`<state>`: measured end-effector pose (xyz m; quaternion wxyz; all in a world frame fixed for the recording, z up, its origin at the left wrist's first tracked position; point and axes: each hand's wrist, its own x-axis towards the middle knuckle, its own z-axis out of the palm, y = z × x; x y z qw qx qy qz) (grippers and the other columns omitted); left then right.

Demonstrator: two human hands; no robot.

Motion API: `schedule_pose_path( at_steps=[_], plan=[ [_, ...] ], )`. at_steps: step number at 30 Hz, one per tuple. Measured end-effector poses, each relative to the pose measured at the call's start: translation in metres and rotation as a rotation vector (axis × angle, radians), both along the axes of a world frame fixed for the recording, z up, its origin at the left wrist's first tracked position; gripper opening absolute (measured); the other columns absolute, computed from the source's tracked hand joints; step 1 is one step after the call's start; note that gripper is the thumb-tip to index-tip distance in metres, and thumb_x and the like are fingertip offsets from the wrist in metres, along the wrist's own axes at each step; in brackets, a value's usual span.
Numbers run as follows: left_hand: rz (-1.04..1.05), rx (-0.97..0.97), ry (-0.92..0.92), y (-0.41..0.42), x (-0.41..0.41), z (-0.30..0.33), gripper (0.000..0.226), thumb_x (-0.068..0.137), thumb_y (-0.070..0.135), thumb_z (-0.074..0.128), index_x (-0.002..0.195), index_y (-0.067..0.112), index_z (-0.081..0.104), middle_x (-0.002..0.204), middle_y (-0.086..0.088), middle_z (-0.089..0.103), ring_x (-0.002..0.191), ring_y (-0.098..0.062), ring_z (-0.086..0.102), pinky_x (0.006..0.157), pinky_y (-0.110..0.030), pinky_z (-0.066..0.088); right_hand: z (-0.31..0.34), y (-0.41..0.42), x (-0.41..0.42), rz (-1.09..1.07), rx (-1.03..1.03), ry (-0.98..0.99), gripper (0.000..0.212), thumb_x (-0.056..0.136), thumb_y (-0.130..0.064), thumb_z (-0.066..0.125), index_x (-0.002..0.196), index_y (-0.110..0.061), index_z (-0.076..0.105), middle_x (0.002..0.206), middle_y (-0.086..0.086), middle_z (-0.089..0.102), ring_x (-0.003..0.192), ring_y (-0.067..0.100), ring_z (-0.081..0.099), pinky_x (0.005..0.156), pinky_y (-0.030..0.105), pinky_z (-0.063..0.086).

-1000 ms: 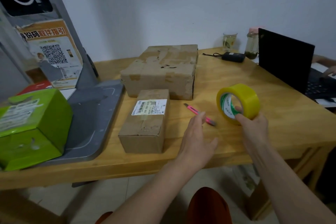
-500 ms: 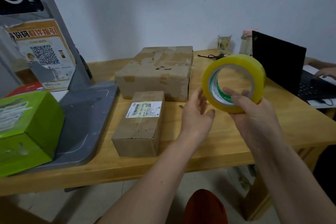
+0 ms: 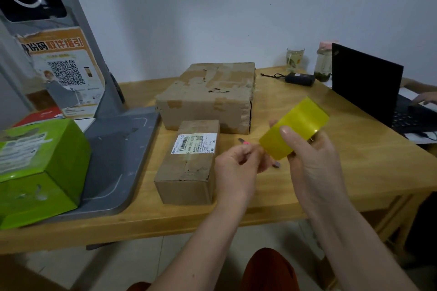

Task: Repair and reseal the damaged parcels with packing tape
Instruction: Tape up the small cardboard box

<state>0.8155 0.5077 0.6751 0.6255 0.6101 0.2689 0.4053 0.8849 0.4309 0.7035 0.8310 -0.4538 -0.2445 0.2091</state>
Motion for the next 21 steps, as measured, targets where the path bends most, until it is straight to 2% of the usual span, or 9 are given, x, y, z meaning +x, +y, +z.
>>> schedule_pose_path(
  at_steps=[3, 8, 11, 12, 14, 16, 17, 19, 21],
  plan=[
    [-0.149, -0.104, 0.071, 0.000, -0.006, 0.005, 0.021, 0.093, 0.004, 0.061, 0.074, 0.008, 0.069, 0.061, -0.003, 0.065, 0.059, -0.013, 0.063, 0.071, -0.031, 0.060, -0.001, 0.000, -0.002, 0.008, -0.004, -0.202, 0.012, 0.074, -0.019, 0.068, 0.085, -0.017, 0.072, 0.098, 0.008, 0.074, 0.095, 0.022, 0.069, 0.075, 0.034, 0.055],
    [-0.253, -0.301, 0.050, -0.002, -0.014, 0.013, 0.021, 0.096, -0.002, 0.053, 0.081, 0.000, 0.068, 0.069, -0.010, 0.067, 0.062, -0.016, 0.065, 0.069, -0.031, 0.061, -0.006, -0.008, 0.017, 0.217, -0.007, -0.459, 0.017, 0.082, -0.004, 0.066, 0.090, -0.019, 0.068, 0.095, 0.012, 0.070, 0.096, 0.026, 0.066, 0.080, 0.031, 0.052],
    [-0.212, -0.275, 0.064, -0.010, -0.020, 0.016, 0.021, 0.095, -0.003, 0.055, 0.081, 0.004, 0.070, 0.066, -0.006, 0.068, 0.061, -0.014, 0.061, 0.071, -0.032, 0.061, -0.013, -0.008, 0.045, 0.137, -0.115, -0.576, 0.018, 0.082, 0.003, 0.066, 0.091, -0.013, 0.066, 0.093, 0.005, 0.070, 0.091, 0.018, 0.065, 0.077, 0.029, 0.048],
    [-0.216, -0.250, 0.082, -0.013, -0.023, 0.016, 0.023, 0.094, -0.003, 0.056, 0.080, 0.006, 0.071, 0.063, -0.004, 0.068, 0.062, -0.014, 0.061, 0.072, -0.032, 0.061, -0.017, -0.007, 0.056, 0.091, -0.146, -0.542, 0.016, 0.079, -0.004, 0.071, 0.093, -0.010, 0.065, 0.092, 0.003, 0.070, 0.091, 0.016, 0.064, 0.077, 0.031, 0.045],
    [-0.245, -0.198, 0.134, -0.015, -0.029, 0.019, 0.025, 0.093, -0.001, 0.058, 0.077, 0.011, 0.073, 0.066, -0.002, 0.069, 0.065, -0.014, 0.062, 0.078, -0.035, 0.060, -0.023, -0.008, 0.069, 0.105, -0.129, -0.414, 0.039, 0.070, -0.029, 0.082, 0.099, -0.012, 0.063, 0.095, 0.005, 0.069, 0.095, 0.021, 0.063, 0.077, 0.035, 0.044],
    [-0.237, -0.162, 0.200, -0.010, -0.031, 0.021, 0.024, 0.090, 0.002, 0.061, 0.073, 0.014, 0.073, 0.073, 0.003, 0.071, 0.069, -0.011, 0.062, 0.084, -0.037, 0.059, -0.031, -0.004, 0.074, 0.189, -0.076, -0.236, 0.060, 0.060, -0.044, 0.086, 0.105, -0.013, 0.060, 0.097, 0.008, 0.070, 0.099, 0.025, 0.064, 0.080, 0.034, 0.051],
    [-0.225, -0.136, 0.238, -0.007, -0.031, 0.022, 0.021, 0.088, 0.005, 0.063, 0.072, 0.015, 0.071, 0.076, 0.003, 0.071, 0.073, -0.011, 0.062, 0.087, -0.037, 0.057, -0.032, -0.002, 0.073, 0.220, -0.049, -0.105, 0.065, 0.061, -0.047, 0.084, 0.109, -0.012, 0.058, 0.098, 0.008, 0.071, 0.100, 0.024, 0.066, 0.080, 0.033, 0.054],
    [-0.186, -0.071, 0.306, -0.001, -0.030, 0.022, 0.012, 0.084, 0.017, 0.071, 0.072, 0.019, 0.067, 0.082, 0.001, 0.070, 0.083, -0.011, 0.063, 0.088, -0.033, 0.054, -0.033, 0.001, 0.069, 0.265, -0.037, 0.156, 0.050, 0.082, -0.044, 0.065, 0.115, -0.008, 0.055, 0.102, 0.008, 0.072, 0.102, 0.019, 0.068, 0.080, 0.036, 0.058],
    [-0.129, -0.011, 0.340, 0.002, -0.027, 0.018, 0.014, 0.081, 0.024, 0.077, 0.074, 0.020, 0.065, 0.082, 0.001, 0.067, 0.083, -0.009, 0.062, 0.081, -0.025, 0.050, -0.034, 0.002, 0.066, 0.259, -0.072, 0.249, 0.028, 0.097, -0.028, 0.046, 0.109, -0.007, 0.059, 0.107, 0.009, 0.071, 0.105, 0.017, 0.066, 0.081, 0.040, 0.057]
  ],
)
